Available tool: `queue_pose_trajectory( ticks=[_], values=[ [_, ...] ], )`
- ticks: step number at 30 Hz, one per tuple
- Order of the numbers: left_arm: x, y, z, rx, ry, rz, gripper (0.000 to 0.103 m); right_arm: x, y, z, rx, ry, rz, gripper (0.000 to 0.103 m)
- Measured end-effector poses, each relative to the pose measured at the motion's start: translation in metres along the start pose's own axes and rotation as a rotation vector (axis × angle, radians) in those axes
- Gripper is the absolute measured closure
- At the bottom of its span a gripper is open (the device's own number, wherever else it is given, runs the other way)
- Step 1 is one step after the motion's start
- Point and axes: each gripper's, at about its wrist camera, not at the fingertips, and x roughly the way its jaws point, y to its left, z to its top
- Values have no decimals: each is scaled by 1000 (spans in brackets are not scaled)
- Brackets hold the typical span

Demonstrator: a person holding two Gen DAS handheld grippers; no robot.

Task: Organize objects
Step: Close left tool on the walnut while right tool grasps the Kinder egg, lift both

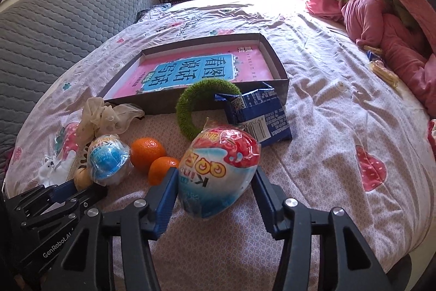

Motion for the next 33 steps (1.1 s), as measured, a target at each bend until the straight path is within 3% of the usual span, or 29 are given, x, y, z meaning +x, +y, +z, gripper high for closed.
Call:
queue_pose_trajectory(
  ticks=[33],
  values=[
    [-43, -9, 18, 9, -98, 0, 69, -36, 6, 16, -50, -104, 1, 49]
  ],
)
